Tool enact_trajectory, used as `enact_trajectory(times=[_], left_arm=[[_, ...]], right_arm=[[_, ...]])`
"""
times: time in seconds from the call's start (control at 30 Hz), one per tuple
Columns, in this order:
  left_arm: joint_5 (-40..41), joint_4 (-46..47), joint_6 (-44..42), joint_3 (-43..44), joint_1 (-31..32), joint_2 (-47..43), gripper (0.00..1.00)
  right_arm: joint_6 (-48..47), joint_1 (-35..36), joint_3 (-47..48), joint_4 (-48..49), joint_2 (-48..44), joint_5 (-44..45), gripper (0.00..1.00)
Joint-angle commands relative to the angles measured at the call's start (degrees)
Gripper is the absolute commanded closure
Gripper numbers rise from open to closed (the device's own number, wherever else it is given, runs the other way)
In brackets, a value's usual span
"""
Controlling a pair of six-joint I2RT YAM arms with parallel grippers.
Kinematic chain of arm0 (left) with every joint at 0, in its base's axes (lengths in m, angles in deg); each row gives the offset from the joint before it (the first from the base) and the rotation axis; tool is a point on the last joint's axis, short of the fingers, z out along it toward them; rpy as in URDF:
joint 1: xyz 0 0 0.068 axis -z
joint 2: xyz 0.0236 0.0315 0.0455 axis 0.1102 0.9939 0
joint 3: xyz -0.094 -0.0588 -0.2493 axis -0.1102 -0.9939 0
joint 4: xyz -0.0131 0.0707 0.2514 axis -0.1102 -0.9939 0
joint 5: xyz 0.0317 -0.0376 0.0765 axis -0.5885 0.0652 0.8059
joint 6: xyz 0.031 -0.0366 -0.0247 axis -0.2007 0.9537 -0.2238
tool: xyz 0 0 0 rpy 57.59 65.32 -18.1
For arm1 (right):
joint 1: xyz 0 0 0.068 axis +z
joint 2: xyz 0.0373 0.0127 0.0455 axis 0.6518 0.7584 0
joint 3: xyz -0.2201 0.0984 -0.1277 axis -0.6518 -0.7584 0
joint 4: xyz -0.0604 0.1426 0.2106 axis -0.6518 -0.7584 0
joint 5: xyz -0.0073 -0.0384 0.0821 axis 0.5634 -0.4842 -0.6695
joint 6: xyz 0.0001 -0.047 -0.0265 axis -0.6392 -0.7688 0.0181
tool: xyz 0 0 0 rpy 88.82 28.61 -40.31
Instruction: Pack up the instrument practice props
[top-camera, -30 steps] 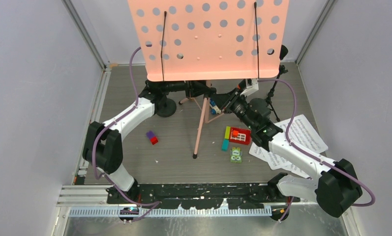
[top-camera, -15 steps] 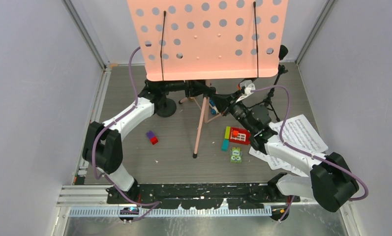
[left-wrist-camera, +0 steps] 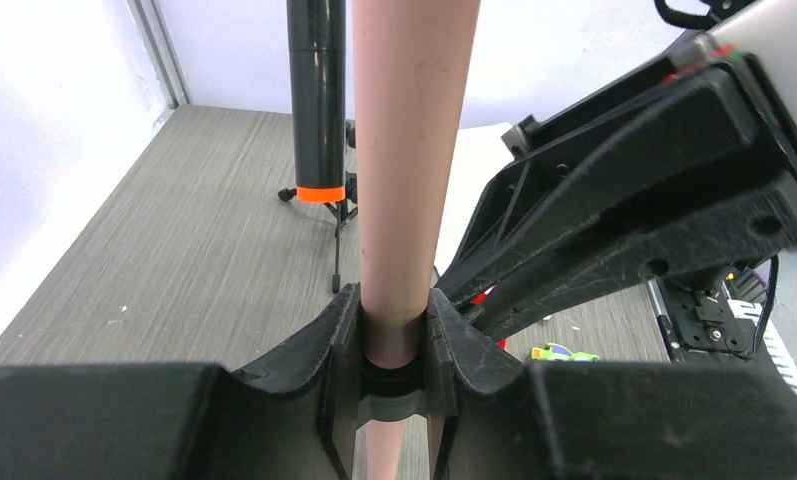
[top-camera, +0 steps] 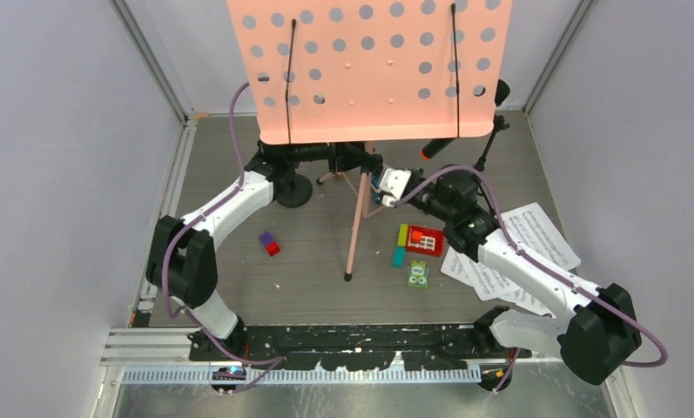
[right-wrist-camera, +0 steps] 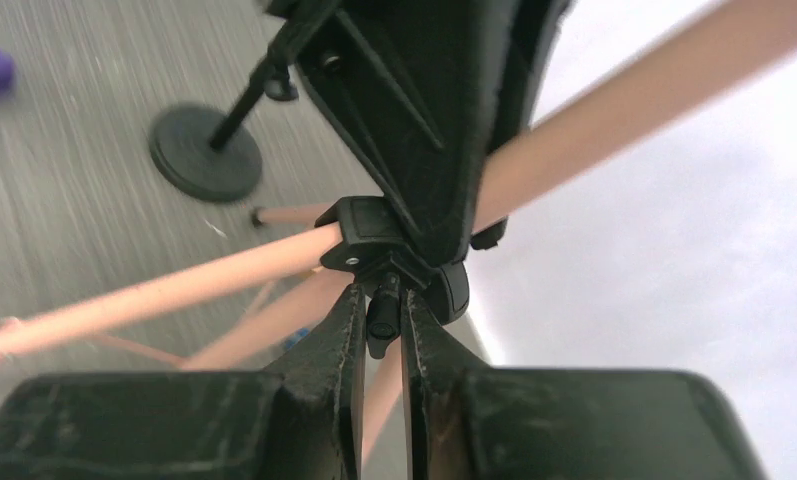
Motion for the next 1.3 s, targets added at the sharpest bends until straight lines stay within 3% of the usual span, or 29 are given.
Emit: enact_trajectory(times=[0.0,0.13,0.23,0.33,0.4,0.43,0.47,0.53,0.6,0.73,0.77,0.83,0.93,1.03,1.1,1.17,1.27], left_arm=[[0.7,-4.2,-0.3,1.2,1.4,0.7,1.0],[0.3,-4.0,-0.1,1.1,1.5,0.7,1.0],[0.3,-3.8,0.0,0.9,1.5,0.7,1.0],[0.3,-3.8,0.0,1.0,1.4,0.6,1.0],[0.4,-3.8,-0.1,0.8,1.4,0.6,1.0],[0.5,-3.8,-0.1,0.9,1.4,0.6,1.0],[0.5,-3.7,-0.1,1.0,1.5,0.6,1.0],[0.5,-3.6,0.0,0.9,1.4,0.5,1.0],[0.1,-2.9,0.7,0.9,1.4,0.4,1.0],[-0.3,-2.2,1.5,1.2,1.4,0.3,1.0],[-0.3,-2.4,1.5,1.2,1.4,0.4,1.0],[-0.4,-2.5,1.5,1.2,1.4,0.5,1.0],[-0.4,-2.4,1.6,1.1,1.4,0.5,1.0],[-0.5,-2.5,1.7,1.2,1.4,0.5,1.0],[-0.5,-2.6,1.7,1.2,1.4,0.5,1.0],[-0.6,-2.7,1.6,1.2,1.4,0.4,1.0],[-0.6,-2.8,1.6,1.1,1.4,0.2,1.0]], right_arm=[[-30.8,1.9,3.0,-23.4,-1.1,2.6,0.99],[-43.1,5.3,3.9,-26.5,-0.5,14.0,0.99],[-46.6,7.2,3.1,-23.1,-0.6,19.5,0.92],[-41.9,7.3,1.4,-16.1,-2.6,17.8,0.8],[-33.9,7.3,0.2,-11.4,-4.6,16.0,0.72],[-29.0,7.3,-0.4,-8.7,-5.9,15.5,0.65],[-23.0,7.3,-1.1,-6.1,-7.3,15.3,0.52],[-8.4,7.3,-3.4,0.7,-10.9,15.8,0.16],[0.8,7.3,-6.4,5.7,-14.1,16.5,0.01],[23.7,7.3,-13.6,17.2,-20.3,25.1,0.0],[43.0,7.3,-16.8,18.8,-23.4,35.9,0.0],[58.3,7.3,-16.8,12.1,-25.2,44.0,0.0],[78.9,7.3,-13.0,-5.8,-25.8,51.0,0.0],[93.1,7.3,-7.9,-20.9,-23.1,53.6,0.0],[100.0,7.3,-6.0,-24.7,-21.3,52.4,0.01],[108.3,7.2,-5.9,-24.1,-19.8,49.5,0.09],[119.9,6.5,-8.1,-15.4,-17.0,43.6,0.19]])
